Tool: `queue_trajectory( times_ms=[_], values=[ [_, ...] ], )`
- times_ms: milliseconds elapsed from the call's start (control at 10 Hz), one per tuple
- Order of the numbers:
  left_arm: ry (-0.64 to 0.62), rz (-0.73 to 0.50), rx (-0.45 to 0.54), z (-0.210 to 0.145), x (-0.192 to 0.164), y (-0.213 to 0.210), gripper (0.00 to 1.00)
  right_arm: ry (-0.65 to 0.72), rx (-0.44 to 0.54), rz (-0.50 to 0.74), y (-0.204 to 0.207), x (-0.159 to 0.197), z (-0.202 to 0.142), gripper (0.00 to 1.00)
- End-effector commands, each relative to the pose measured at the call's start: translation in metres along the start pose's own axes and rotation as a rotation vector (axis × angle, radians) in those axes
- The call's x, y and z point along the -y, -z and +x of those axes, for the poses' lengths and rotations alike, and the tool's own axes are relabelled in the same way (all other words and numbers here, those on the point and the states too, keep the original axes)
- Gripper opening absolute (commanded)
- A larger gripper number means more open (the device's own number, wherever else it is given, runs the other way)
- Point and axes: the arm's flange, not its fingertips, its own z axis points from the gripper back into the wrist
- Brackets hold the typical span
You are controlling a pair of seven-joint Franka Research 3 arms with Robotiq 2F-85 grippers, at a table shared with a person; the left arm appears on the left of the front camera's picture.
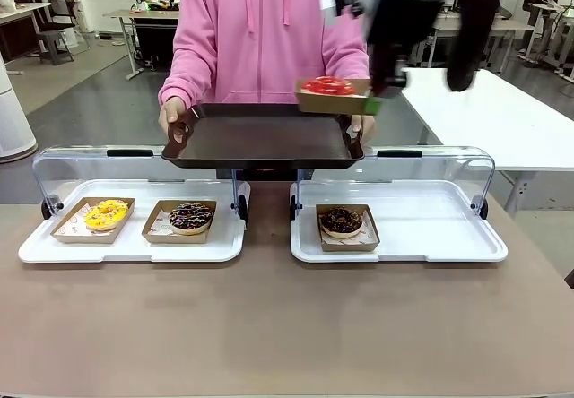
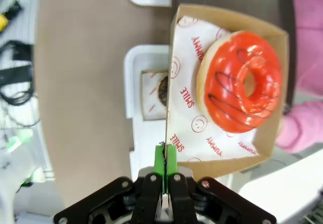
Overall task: Provide the desired donut to the person.
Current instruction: Place the picked Paper togo box onto the Handle tray extended by the person.
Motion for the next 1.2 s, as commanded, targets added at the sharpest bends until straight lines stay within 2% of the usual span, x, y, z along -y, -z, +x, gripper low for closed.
queue_trajectory(
  times_ms=[0, 100, 500, 700, 900, 1000, 1100],
  values=[
    [-0.011, -0.003, 0.019, 0.000, -0.001, -0.001, 1.00, -0.006, -0.037, -0.011, 0.033, 0.033, 0.023, 0.01],
    [-0.011, -0.003, 0.019, 0.000, -0.001, -0.001, 1.00, 0.024, -0.021, -0.032, 0.056, 0.045, 0.034, 0.01],
    [-0.011, -0.003, 0.019, 0.000, -0.001, -0.001, 1.00, -0.065, -0.050, -0.053, 0.114, 0.062, 0.044, 0.01],
    [-0.011, -0.003, 0.019, 0.000, -0.001, -0.001, 1.00, -0.059, -0.047, -0.063, 0.122, 0.065, 0.043, 0.01],
    [-0.011, -0.003, 0.019, 0.000, -0.001, -0.001, 1.00, -0.039, -0.087, -0.036, 0.125, 0.066, 0.040, 0.01],
    [-0.011, -0.003, 0.019, 0.000, -0.001, -0.001, 1.00, -0.050, -0.079, -0.008, 0.125, 0.067, 0.038, 0.61],
    [-0.011, -0.003, 0.019, 0.000, -0.001, -0.001, 1.00, -0.049, -0.069, -0.010, 0.121, 0.067, 0.037, 0.61]
  ],
)
